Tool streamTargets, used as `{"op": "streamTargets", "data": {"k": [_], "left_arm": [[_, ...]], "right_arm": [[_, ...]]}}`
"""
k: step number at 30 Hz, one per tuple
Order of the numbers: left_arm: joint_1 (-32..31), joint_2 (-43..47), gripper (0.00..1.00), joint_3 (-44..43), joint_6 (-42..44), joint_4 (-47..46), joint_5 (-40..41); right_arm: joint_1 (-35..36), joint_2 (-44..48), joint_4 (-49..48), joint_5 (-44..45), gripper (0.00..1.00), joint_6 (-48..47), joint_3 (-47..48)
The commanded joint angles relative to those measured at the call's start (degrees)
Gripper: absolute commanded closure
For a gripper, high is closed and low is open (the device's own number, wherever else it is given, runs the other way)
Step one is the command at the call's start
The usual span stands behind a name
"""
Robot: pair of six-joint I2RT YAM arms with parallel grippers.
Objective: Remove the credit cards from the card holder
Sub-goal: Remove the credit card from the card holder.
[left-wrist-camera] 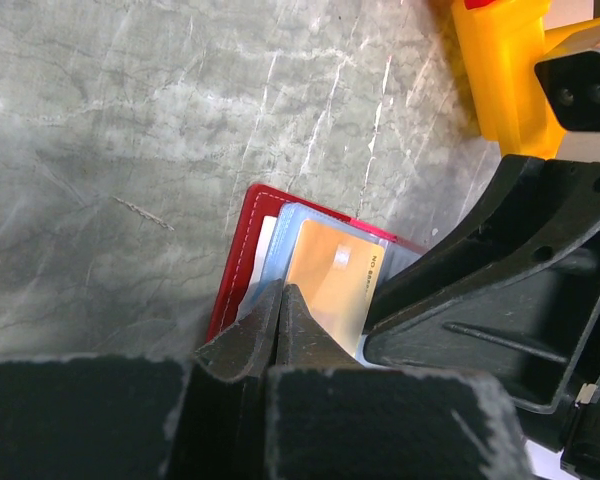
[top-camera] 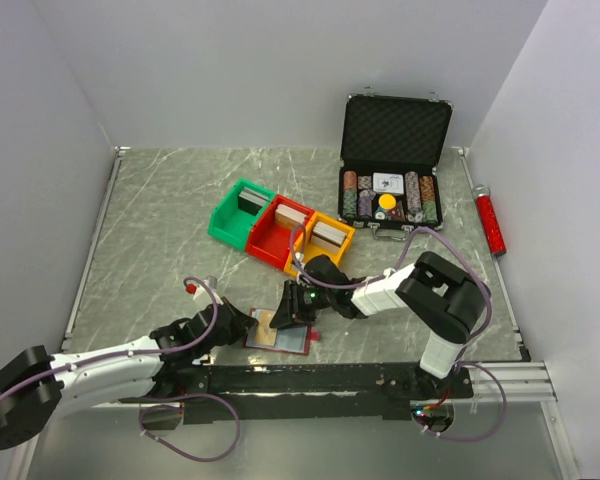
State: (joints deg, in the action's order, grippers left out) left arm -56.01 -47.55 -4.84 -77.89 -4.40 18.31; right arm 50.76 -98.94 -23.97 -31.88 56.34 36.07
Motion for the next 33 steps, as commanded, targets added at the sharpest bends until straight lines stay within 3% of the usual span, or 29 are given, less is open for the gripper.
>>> {"op": "streamTargets", "data": {"k": [1, 9, 33], "left_arm": [[-0.7, -2.3, 0.99, 1.1, -1.7, 4.8, -0.6], [-0.9, -2.1, 0.99, 1.3, -2.2, 5.3, -0.4], [-1.5, -2.2, 0.99, 0.5, -1.0, 5.0, 0.0]], "right_arm": [[0.7, 2.1, -5.6, 0.8, 0.63, 1.2, -1.1], [0.2, 3.6, -9.2, 1.4, 0.66, 2.6, -2.7], [-0.3, 2.1, -3.7, 1.7, 0.81, 1.0, 1.4]]}}
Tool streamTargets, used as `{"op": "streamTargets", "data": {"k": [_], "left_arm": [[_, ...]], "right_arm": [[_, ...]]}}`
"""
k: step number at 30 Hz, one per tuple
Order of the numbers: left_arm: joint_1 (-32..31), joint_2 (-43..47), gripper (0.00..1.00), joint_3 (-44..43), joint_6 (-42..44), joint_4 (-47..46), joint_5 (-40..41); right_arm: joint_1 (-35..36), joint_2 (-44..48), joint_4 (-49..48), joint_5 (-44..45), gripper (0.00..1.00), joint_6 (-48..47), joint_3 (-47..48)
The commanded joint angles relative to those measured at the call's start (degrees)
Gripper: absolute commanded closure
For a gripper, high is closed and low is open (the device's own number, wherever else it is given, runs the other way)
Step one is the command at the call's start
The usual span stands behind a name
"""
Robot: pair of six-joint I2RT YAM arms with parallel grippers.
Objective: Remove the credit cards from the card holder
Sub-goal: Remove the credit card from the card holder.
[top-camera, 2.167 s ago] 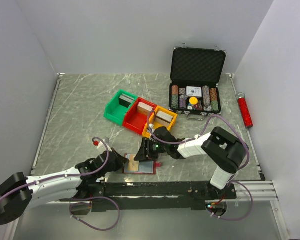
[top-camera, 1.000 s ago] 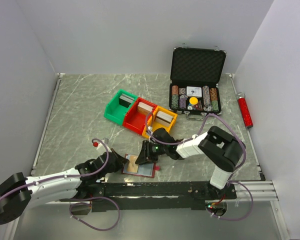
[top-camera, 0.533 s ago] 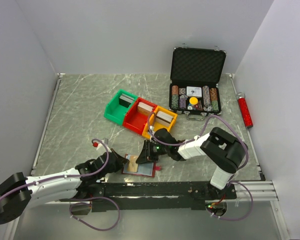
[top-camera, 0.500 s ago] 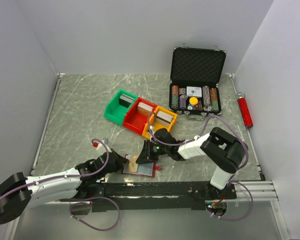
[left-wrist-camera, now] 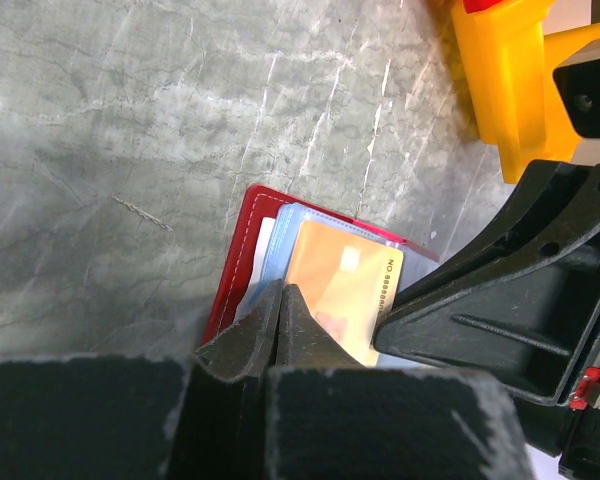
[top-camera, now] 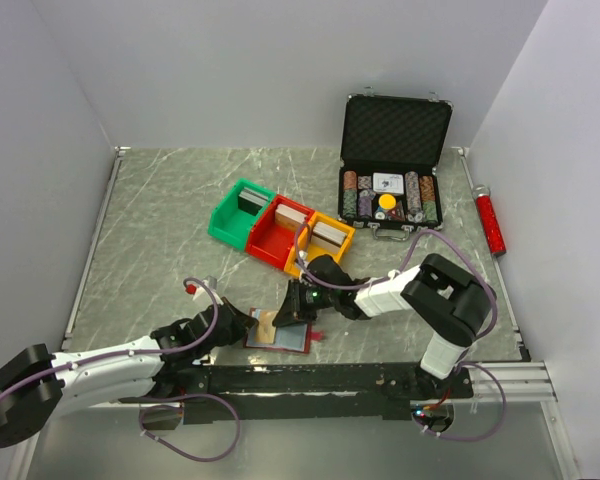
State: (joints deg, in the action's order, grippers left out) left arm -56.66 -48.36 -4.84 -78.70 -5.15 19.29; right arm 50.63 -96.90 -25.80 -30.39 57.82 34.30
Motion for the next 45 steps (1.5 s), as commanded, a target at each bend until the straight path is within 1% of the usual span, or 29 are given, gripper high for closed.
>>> {"op": "streamTargets", "data": {"k": [1, 4, 7, 8, 9, 12, 17, 21, 31, 37, 45], "left_arm": [[-1.0, -1.4, 0.99, 0.4, -0.1, 5.7, -0.9], [-1.3, -1.5, 1.0, 0.2, 0.1, 5.8, -0.7], [-1.3, -1.5, 0.99, 0.1, 0.2, 6.0, -0.5], [-1.3, -1.3, 1.0, 0.2, 0.1, 6.0, -0.4], [-1.3, -1.2, 0.99, 0.2, 0.1, 6.1, -0.4], [-1.3, -0.3, 0.99, 0.3, 0.0, 6.8, -0.1], [-1.3, 1.4, 0.99, 0.9, -0.9, 8.0, 0.5], [-1.3, 2.0, 0.99, 1.1, -1.5, 8.7, 0.9], [-1.3, 1.5, 0.99, 0.8, -2.1, 9.4, 1.3], [-1.3, 2.2, 0.99, 0.8, -2.2, 9.9, 1.6], [-1.3, 6.9, 0.99, 0.7, -1.4, 11.6, 2.8]], "right_arm": [[-0.2, 0.0, -1.8, 0.3, 0.82, -0.5, 3.3], [-0.2, 0.0, -0.7, 0.4, 0.87, -0.9, 3.8], [-0.2, 0.1, 0.1, 0.6, 0.95, -1.2, 4.0], [-0.2, 0.2, 0.6, 0.7, 0.99, -1.4, 4.0], [-0.2, 0.4, 1.0, 0.8, 1.0, -1.7, 4.1], [-0.2, 1.3, 4.3, 1.7, 1.0, -3.1, 4.3], [-0.2, 3.2, 13.0, 4.8, 1.0, -7.9, 5.9], [-0.2, 4.3, 17.0, 6.2, 1.0, -10.0, 6.6], [-0.2, 6.0, 19.6, 7.7, 1.0, -11.5, 6.2], [-0.2, 8.6, 21.8, 8.5, 1.0, -12.8, 6.2], [-0.2, 11.5, 24.0, 8.4, 1.0, -14.5, 6.2]]}}
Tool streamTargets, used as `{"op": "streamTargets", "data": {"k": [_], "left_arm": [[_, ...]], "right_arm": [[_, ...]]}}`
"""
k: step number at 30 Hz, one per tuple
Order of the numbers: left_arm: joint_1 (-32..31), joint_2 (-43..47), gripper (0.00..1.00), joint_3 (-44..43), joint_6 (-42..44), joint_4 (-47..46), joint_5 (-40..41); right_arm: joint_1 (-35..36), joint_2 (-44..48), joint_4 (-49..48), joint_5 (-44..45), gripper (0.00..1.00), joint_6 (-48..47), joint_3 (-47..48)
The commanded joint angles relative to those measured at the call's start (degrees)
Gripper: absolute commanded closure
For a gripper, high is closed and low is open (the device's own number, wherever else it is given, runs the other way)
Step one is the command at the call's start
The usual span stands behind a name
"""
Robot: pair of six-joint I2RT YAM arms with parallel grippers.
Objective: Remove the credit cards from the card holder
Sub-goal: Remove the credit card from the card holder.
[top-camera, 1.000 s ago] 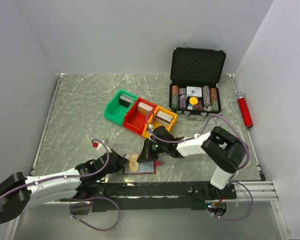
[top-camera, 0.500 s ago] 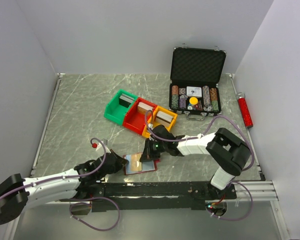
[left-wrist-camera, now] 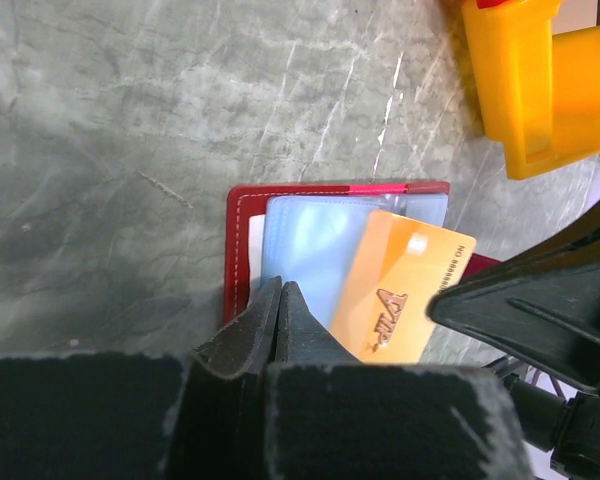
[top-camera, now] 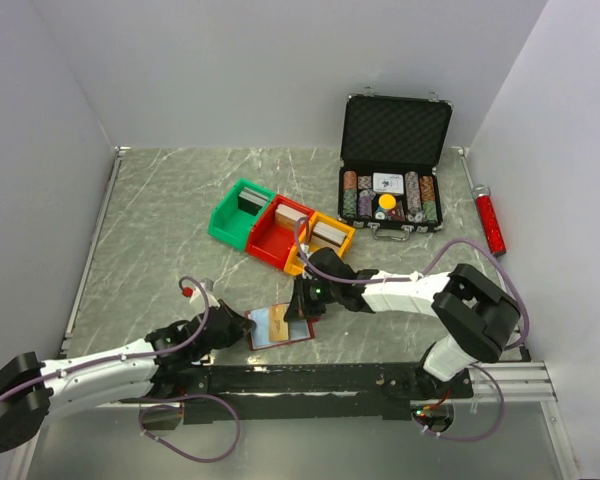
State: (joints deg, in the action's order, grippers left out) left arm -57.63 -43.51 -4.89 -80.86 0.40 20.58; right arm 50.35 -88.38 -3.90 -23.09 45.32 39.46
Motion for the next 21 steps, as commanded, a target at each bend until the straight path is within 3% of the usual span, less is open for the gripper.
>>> {"op": "streamTargets", "data": {"k": [1, 7, 14, 21], "left_arm": [[-0.5, 2.9, 0.99, 0.6, 1.0, 6.5, 1.7], [-0.4, 8.1, 0.91, -0.7, 1.7, 10.3, 3.6], [-0.4, 11.3, 0.65, -2.8, 3.2, 12.7, 5.3], [-0.4, 10.5, 0.6, -5.5, 4.8, 13.8, 6.1]], "right_arm": [[0.1, 3.2, 2.4, 1.1, 1.0, -2.2, 1.1], [0.2, 6.2, 6.3, 2.0, 1.0, -4.3, 1.2], [0.3, 10.9, 11.1, 3.1, 1.0, -6.4, 2.5], [0.1, 12.8, 14.8, 3.7, 1.0, -7.9, 4.5]]}}
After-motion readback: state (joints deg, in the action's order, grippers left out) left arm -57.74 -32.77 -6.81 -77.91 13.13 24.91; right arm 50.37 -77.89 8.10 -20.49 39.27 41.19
